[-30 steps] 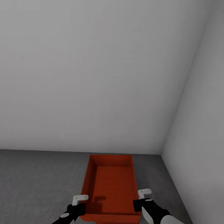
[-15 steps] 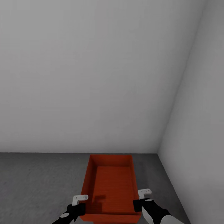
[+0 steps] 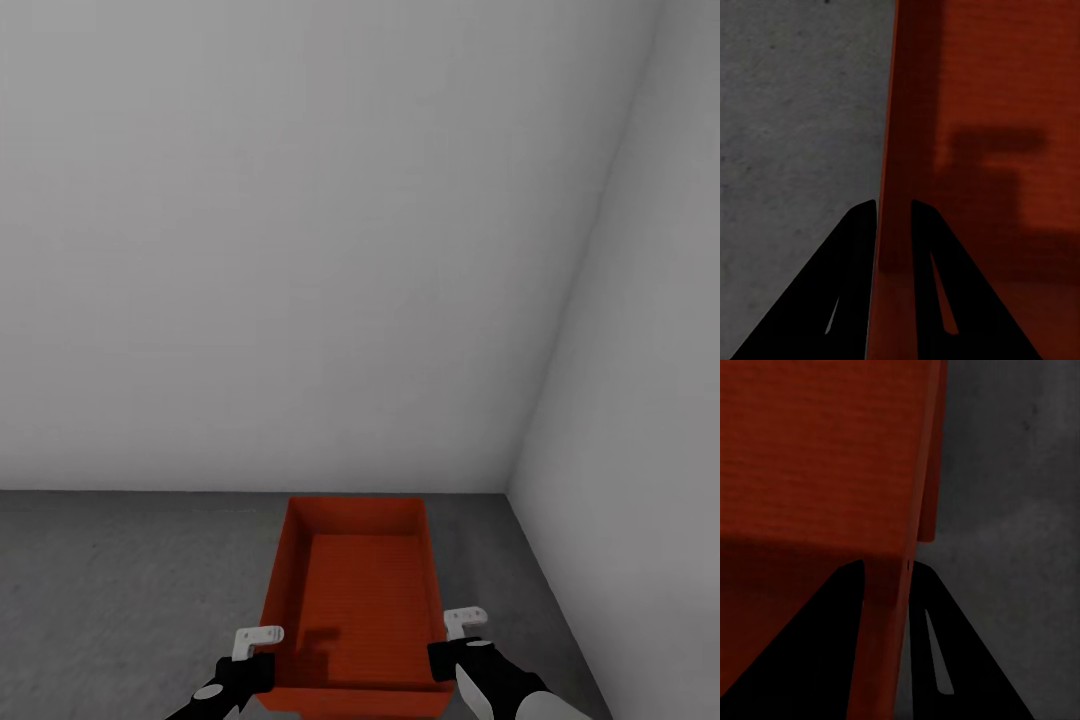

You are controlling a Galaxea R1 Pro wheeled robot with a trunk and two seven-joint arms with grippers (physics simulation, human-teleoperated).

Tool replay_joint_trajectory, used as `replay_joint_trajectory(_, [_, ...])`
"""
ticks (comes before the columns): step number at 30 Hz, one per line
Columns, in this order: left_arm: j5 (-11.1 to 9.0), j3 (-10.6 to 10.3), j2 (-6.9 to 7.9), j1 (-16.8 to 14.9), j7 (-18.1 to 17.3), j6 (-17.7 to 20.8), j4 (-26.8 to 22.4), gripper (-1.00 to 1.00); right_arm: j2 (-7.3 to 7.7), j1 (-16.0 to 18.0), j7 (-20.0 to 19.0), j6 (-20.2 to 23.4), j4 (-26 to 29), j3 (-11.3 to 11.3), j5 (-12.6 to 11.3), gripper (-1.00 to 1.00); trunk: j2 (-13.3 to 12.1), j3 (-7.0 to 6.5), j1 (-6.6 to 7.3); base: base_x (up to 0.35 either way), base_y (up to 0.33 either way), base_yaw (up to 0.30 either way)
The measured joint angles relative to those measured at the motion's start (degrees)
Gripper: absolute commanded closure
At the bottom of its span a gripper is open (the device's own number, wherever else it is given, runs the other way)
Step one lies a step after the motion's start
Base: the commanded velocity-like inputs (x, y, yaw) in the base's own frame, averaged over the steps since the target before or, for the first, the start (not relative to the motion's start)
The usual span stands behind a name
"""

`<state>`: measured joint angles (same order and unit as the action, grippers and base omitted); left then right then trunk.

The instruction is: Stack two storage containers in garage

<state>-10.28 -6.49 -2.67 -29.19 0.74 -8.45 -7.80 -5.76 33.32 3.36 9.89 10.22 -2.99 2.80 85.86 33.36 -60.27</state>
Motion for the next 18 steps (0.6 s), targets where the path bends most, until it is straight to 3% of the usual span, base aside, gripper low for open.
replay_joint_trajectory(13, [0.0,0.0,0.0,0.0,-0.01,0.0,-0.01,1.0,0.0,0.0,0.0,0.0,0.0,0.0,0.0,1.0,0.0,0.0,0.0,0.0,0.0,-0.008])
replay_joint_trajectory(18, [0.02,0.01,0.0,-0.01,-0.01,0.03,-0.02,1.0,0.01,0.0,-0.01,0.0,0.01,0.01,0.0,1.0,-1.99,-0.89,1.09,0.0,0.0,-0.095])
